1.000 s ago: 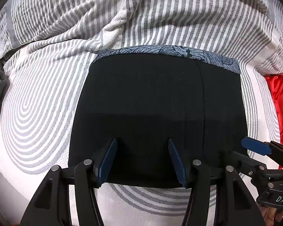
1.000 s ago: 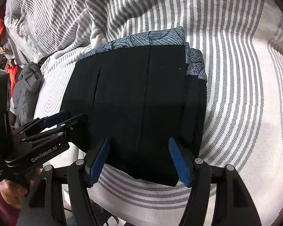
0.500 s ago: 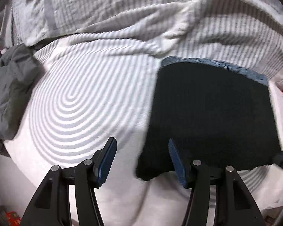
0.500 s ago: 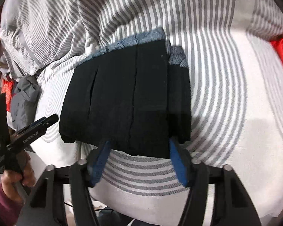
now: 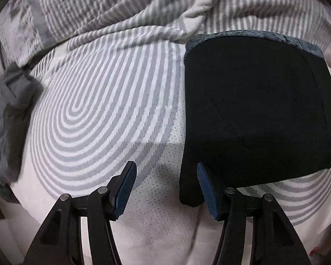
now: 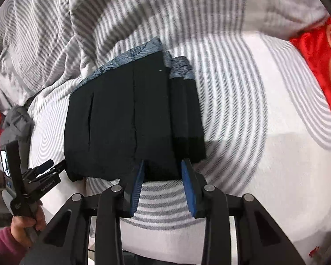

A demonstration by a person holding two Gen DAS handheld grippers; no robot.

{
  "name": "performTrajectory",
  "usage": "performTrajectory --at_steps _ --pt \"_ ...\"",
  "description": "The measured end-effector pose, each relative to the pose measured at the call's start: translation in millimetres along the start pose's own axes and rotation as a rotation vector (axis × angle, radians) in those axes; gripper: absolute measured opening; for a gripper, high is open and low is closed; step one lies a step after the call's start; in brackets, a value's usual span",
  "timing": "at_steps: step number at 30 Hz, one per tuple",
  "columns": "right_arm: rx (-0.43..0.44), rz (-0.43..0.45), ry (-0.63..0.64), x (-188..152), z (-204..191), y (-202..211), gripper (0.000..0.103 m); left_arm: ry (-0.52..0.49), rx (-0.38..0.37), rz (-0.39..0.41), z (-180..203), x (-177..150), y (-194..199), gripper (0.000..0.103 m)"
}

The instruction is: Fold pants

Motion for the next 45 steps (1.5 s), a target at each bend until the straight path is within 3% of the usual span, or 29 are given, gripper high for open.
performTrajectory --at_steps 9,13,16,22,27,35,45 --pt "-0.006 0.057 0.047 6 -24 2 0.037 0.008 -0.029 0.020 -3 -1 -1 0.059" --pt "-0.027 -0.069 -0.002 -3 0 -40 0.037 0.013 -0.055 0.019 -5 -2 -1 0.059" --pt "0.013 -0.078 -0.061 -7 12 -46 0.037 0.036 -0.082 0.012 -14 -4 4 0.059" --pt "-0.040 -0.154 -0.036 -25 10 -54 0.043 0.049 -0.095 -0.018 -32 -19 15 0.059" --pt "-0.004 -0.103 -0.039 -38 -2 -28 0.046 0.051 -0.121 -0.020 -44 -31 35 0.059" --pt "0.071 -0.117 -0.117 -47 -13 0 0.065 0.030 -0.168 -0.049 -46 -34 59 0.059" --pt "0.075 -0.128 -0.114 -66 -40 33 0.075 -0.009 -0.211 -0.011 -46 -24 100 0.059"
Point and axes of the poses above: each gripper's, at about its wrist camera, not at the fingertips, and y roughly against the way its jaws point, z to its right, x to its top, the point moved 4 cm from there along -y, roughly the way its jaws point, and after that the axes turned 10 degrees about x, right-handed, at the moved point
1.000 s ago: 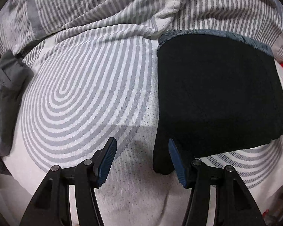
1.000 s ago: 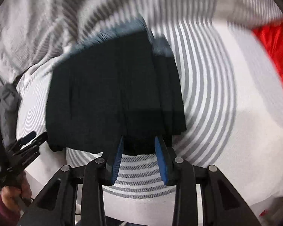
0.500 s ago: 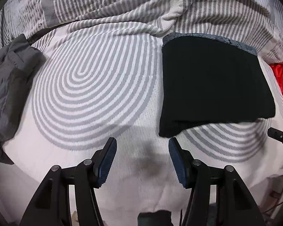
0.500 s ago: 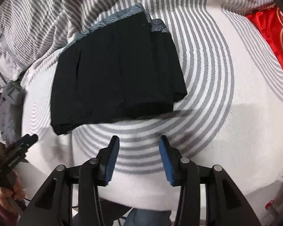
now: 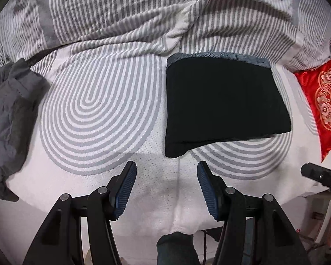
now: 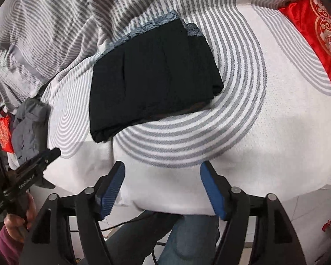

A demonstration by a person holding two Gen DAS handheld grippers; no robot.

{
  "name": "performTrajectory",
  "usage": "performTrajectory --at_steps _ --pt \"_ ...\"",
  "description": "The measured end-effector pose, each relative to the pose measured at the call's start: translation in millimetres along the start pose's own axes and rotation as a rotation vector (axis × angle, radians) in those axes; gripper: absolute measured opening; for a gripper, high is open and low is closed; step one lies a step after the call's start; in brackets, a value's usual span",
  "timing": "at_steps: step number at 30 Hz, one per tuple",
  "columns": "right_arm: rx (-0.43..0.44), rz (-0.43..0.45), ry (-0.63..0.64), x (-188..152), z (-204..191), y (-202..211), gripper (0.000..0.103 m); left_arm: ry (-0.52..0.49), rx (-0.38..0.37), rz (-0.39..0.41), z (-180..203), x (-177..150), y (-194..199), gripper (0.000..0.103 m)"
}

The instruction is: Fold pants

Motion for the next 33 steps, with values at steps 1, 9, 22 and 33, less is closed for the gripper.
performTrajectory --at_steps 1,9,22,33 --pt "-0.001 -0.001 0.001 -1 -2 3 0.076 -0.003 0.001 0.002 0 1 2 0.059" --pt "-0.014 -0.005 -0.002 -4 -14 12 0.076 -0.007 -0.037 -0.002 4 6 5 0.059" --pt "-0.013 -0.051 -0.038 -15 -10 0 0.077 -0.024 -0.058 -0.062 10 3 -19 0.059" --pt "0.076 -0.049 -0.094 30 36 -7 0.077 0.057 -0.113 -0.074 25 40 -49 0.059"
Point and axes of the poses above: each gripper's, at about its wrist camera, not at the fingertips, and y roughly against the way its jaws point, z to its right, x to its top, the point moved 4 cm from there along -y, roughly the way its jaws point, and after that the axes turned 10 degrees about x, right-handed, at the moved point
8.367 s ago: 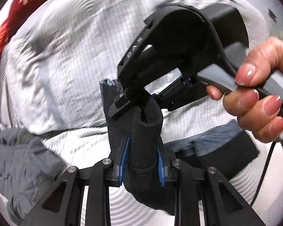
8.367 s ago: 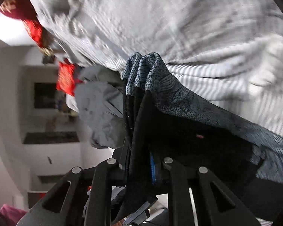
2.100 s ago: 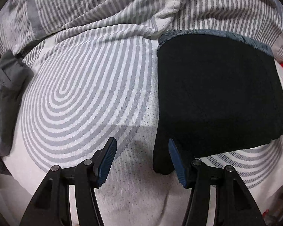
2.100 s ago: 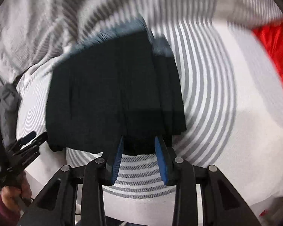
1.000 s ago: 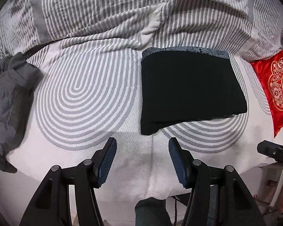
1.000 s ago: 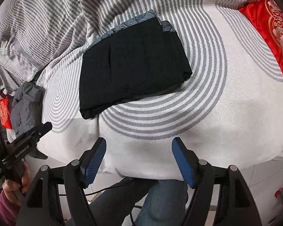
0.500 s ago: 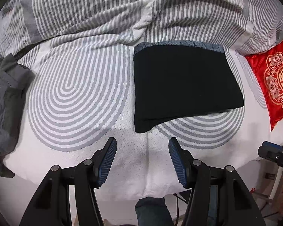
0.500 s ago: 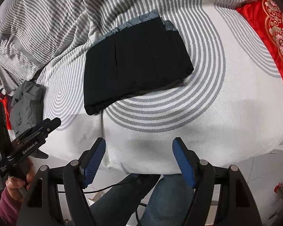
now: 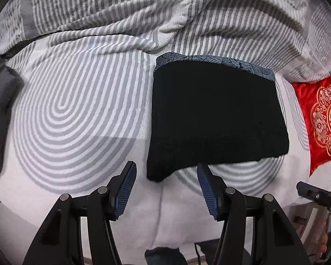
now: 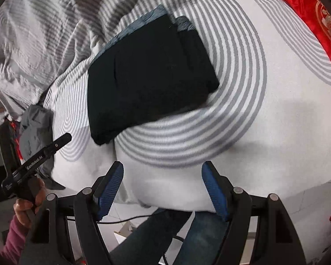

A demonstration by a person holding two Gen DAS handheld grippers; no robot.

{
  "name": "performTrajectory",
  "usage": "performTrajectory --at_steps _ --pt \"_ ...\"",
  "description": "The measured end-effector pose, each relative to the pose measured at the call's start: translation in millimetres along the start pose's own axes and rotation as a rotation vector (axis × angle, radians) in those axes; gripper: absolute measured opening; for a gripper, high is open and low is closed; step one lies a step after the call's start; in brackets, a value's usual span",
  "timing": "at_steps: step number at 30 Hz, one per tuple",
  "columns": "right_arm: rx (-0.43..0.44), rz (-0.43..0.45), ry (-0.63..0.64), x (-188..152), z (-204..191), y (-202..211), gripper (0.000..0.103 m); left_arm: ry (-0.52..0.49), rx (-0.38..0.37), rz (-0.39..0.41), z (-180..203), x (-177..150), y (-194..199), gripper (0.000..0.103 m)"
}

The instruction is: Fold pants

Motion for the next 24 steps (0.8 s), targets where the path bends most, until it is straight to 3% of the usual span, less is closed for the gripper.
performTrajectory --at_steps 8,13,15,16,24 --pt "0.080 0.016 0.011 56 40 -19 0.077 -0.052 -0.051 0.016 19 32 -35 0.059" --pt "0.141 0.051 0.018 91 57 -29 0.077 -0.025 -0.088 0.003 10 49 -52 0.059" --pt "0.152 0.059 0.048 102 60 -32 0.077 -0.024 -0.100 -0.005 5 53 -58 0.069" --pt "0.168 0.062 0.053 106 61 -33 0.077 -0.025 -0.103 -0.009 3 55 -61 0.085" --pt "0.331 0.026 0.047 138 76 -46 0.077 -0.118 -0.216 -0.093 7 59 -84 0.085"
Point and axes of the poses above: each gripper's, at about its wrist camera, not at the fingertips, and y roughly against the way its jaws point, z to its right, x to its top, the point moved 4 cm from there along -y, roughly the way its jaws point, and after that the axes turned 10 degrees about x, right-handed, at the moved point
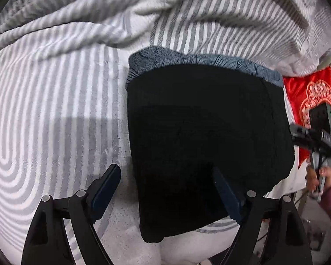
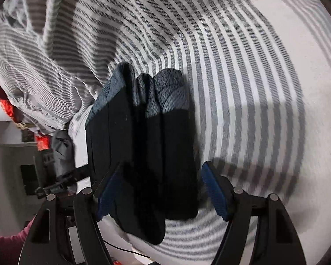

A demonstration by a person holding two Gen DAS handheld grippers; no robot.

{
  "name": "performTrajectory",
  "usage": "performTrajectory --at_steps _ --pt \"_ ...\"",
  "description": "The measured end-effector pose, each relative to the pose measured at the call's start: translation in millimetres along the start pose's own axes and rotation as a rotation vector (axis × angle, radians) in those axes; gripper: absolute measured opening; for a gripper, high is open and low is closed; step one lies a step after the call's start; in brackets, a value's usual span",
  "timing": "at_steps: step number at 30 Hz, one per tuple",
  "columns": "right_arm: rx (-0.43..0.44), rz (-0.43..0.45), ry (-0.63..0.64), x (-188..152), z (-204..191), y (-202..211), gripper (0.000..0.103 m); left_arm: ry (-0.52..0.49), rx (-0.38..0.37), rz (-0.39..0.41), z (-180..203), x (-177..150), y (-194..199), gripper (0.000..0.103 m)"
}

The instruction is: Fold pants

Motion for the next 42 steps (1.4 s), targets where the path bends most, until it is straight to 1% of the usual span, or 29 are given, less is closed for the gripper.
performTrajectory --at_steps 4,6,10,11,14,16,18,19,20,21,22,23,24,26,27,29,34,37,42 --pt "0.075 -0.055 0.007 7 1 -10 0.077 0.014 -0.054 -0.024 -3 5 -7 0.085" --pt "0.087 -0.085 0.026 9 -1 -18 0.079 0.019 -0.077 -0.037 -3 8 -11 0.085" --pt "0.121 -0.121 0.025 15 2 -29 0.079 0.018 -0.118 -0.064 1 14 -20 0.086" --pt "0.127 -0.125 0.030 17 1 -33 0.080 0.015 -0.115 -0.068 1 15 -21 0.089" --pt "0.141 -0.144 0.053 21 -5 -41 0.082 0.006 -0.116 -0.085 5 18 -26 0.089" --pt "0.144 -0.162 0.063 23 -9 -49 0.085 0.002 -0.112 -0.083 11 21 -27 0.089" --pt "0.121 -0.172 0.055 25 -12 -54 0.084 0.002 -0.092 -0.071 23 23 -29 0.089" --pt "0.100 -0.173 0.047 26 -14 -56 0.081 -0.001 -0.084 -0.059 23 20 -26 0.089" --pt "0.086 -0.172 0.043 26 -15 -56 0.077 -0.004 -0.074 -0.040 27 20 -24 0.082" --pt "0.072 -0.166 0.030 25 -17 -56 0.065 -0.009 -0.066 -0.024 32 19 -21 0.079" --pt "0.074 -0.158 0.020 24 -17 -54 0.057 -0.011 -0.059 -0.007 36 18 -17 0.073" --pt "0.077 -0.153 0.019 23 -16 -50 0.053 -0.013 -0.054 0.002 40 17 -14 0.068" --pt "0.078 -0.145 0.027 22 -21 -48 0.048 -0.024 -0.041 0.015 44 16 -10 0.066" --pt "0.095 -0.131 0.028 19 -23 -40 0.043 -0.040 -0.018 0.031 51 14 -4 0.060" --pt "0.129 -0.120 0.012 18 -26 -37 0.040 -0.045 -0.010 0.038 54 13 -1 0.059" --pt "0.160 -0.104 0.005 15 -31 -31 0.039 -0.046 -0.009 0.050 56 12 6 0.059" --pt "0.201 -0.080 0.005 4 -42 -12 0.039 -0.052 -0.024 0.078 70 4 27 0.059" --pt "0.207 -0.063 0.005 -6 -43 5 0.039 -0.073 -0.025 0.095 86 -5 40 0.059" --pt "0.203 -0.040 -0.004 -27 -40 35 0.039 -0.091 -0.030 0.111 108 -22 50 0.059"
Point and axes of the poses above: each gripper's, at about its wrist camera, not at the fingertips, and y roughly against the way its jaws point, z to its right, x to its top, the point moved 4 cm from there along -y, roughly the way its jaws point, and after that the axes turned 10 degrees about x, right-handed, at the moved point
